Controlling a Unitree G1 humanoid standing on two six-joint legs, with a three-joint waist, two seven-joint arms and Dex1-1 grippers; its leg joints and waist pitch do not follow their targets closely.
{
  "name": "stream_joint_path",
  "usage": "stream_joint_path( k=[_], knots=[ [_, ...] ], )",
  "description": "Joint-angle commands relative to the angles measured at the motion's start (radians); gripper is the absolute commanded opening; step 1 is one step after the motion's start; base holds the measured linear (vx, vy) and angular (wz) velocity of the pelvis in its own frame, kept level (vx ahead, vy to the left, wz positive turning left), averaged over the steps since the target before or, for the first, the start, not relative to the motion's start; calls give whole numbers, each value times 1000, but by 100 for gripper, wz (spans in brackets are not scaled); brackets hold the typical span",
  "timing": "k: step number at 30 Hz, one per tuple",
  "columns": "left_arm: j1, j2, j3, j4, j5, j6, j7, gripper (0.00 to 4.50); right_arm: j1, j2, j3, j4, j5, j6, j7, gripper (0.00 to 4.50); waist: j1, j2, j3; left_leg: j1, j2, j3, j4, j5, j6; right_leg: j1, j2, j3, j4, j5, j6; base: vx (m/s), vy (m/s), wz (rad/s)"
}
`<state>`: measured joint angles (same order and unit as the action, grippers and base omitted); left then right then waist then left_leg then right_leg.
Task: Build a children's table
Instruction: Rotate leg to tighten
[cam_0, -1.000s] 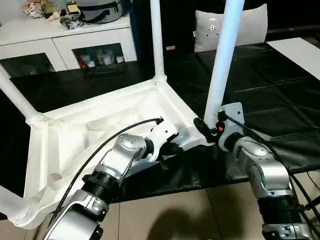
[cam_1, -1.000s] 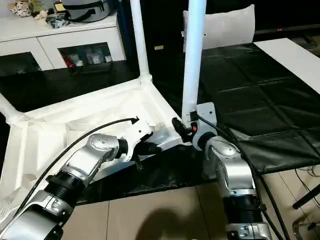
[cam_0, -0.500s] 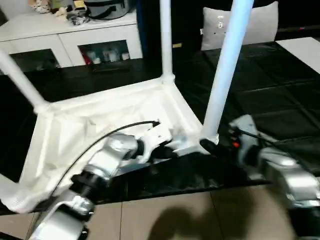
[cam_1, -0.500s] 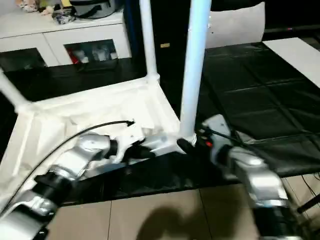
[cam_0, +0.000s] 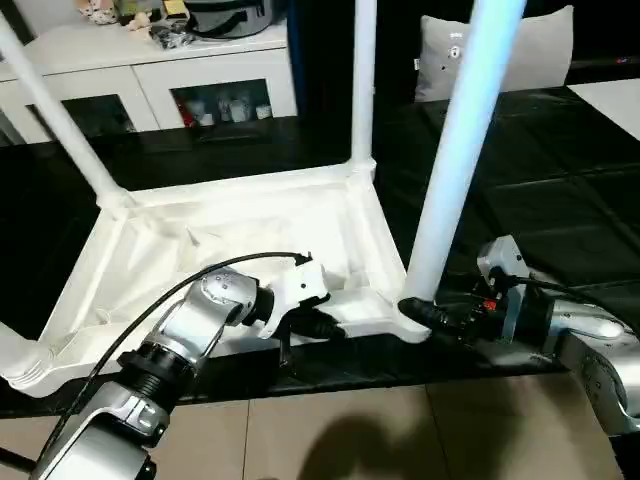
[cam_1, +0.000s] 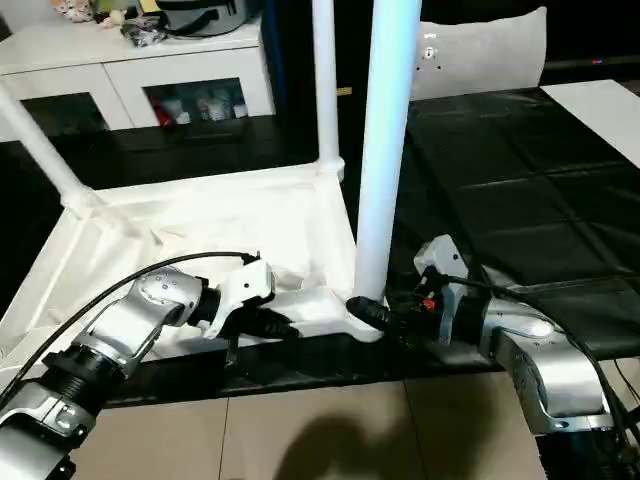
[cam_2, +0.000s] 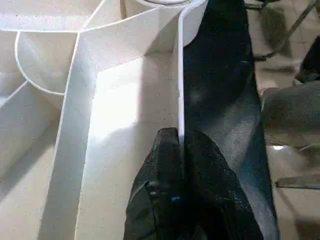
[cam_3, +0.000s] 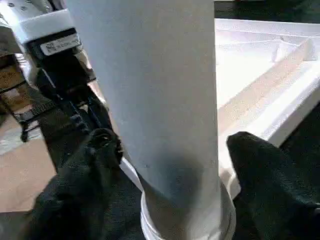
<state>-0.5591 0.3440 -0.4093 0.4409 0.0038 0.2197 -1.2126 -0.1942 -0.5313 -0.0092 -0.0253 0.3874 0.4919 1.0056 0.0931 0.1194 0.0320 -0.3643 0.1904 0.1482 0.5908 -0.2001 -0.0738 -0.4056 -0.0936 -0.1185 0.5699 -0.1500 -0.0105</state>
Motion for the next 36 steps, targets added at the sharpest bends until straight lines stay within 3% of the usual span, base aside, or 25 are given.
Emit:
stream_joint_path(
  k=[1,15,18,19,21,22,23,25,26,29,32,34,36],
  knots=[
    [6,13,-18,-26,-2,12,-32,0,0,-15,21,-19,13,21,17,339,1,-21,-59,-6,27,1,-64,-164,92,64,-54,44,-71,-350,-142,0,0,0],
    [5,12,-17,-27,0,25,-27,0,8,-5,47,-45,20,70,-10,230,2,-20,-60,-6,24,1,-62,-154,89,63,-53,42,-73,-362,-130,0,0,0],
    [-1,-5,-6,-24,-5,44,-3,0,3,23,67,-47,3,79,-58,213,1,-21,-59,-7,24,1,-63,-155,86,64,-52,41,-74,-366,-127,0,0,0],
    [-10,-30,8,-19,-7,73,39,0,-18,70,77,-21,-35,87,-144,211,-2,-20,-57,-6,23,2,-64,-163,81,62,-52,41,-76,-381,-126,0,0,0],
    [-14,-42,16,-14,-7,84,61,0,-29,90,76,-6,-51,89,-183,210,-8,-22,-53,-6,19,1,-67,-183,64,62,-51,38,-79,-422,-113,0,0,0],
    [-26,-79,40,0,-9,109,126,0,-65,154,54,42,-80,108,-301,209,-11,-22,-51,-5,17,2,-66,-194,59,60,-51,37,-82,-447,-105,0,0,0],
    [-32,-100,54,8,-11,120,162,0,-86,191,36,70,-90,124,-369,207,-20,-21,-46,-3,9,3,-65,-220,44,57,-49,30,-90,-515,-87,0,0,0],
    [-50,-143,82,34,-4,148,255,0,-131,256,9,135,-137,148,-526,205,-40,-20,-46,4,2,-1,-62,-255,26,53,-48,22,-104,-593,-43,0,0,0],
    [-60,-163,94,51,4,161,304,0,-147,282,-1,162,-156,155,-589,205,-53,-19,-44,-1,1,-4,-64,-264,27,55,-44,18,-105,-587,-38,0,0,0],
    [-72,-190,102,73,18,171,368,0,-162,322,-8,196,-178,143,-664,205,-66,-18,-51,-1,6,-6,-66,-269,41,56,-46,21,-105,-534,-45,0,0,0],
    [-72,-206,95,75,29,171,386,0,-162,343,-3,202,-201,115,-687,205,-63,-19,-54,-4,7,-4,-66,-239,58,59,-48,26,-100,-481,-63,0,0,0],
    [-68,-210,89,73,35,164,388,0,-159,345,8,202,-214,84,-681,259,-60,-19,-54,-5,8,-2,-66,-221,65,59,-49,28,-97,-467,-73,0,0,0],
    [-66,-210,84,72,40,155,384,0,-157,346,10,200,-218,69,-675,272,-56,-19,-55,-6,9,-2,-66,-200,71,62,-49,31,-94,-449,-80,0,0,0]
  ],
)
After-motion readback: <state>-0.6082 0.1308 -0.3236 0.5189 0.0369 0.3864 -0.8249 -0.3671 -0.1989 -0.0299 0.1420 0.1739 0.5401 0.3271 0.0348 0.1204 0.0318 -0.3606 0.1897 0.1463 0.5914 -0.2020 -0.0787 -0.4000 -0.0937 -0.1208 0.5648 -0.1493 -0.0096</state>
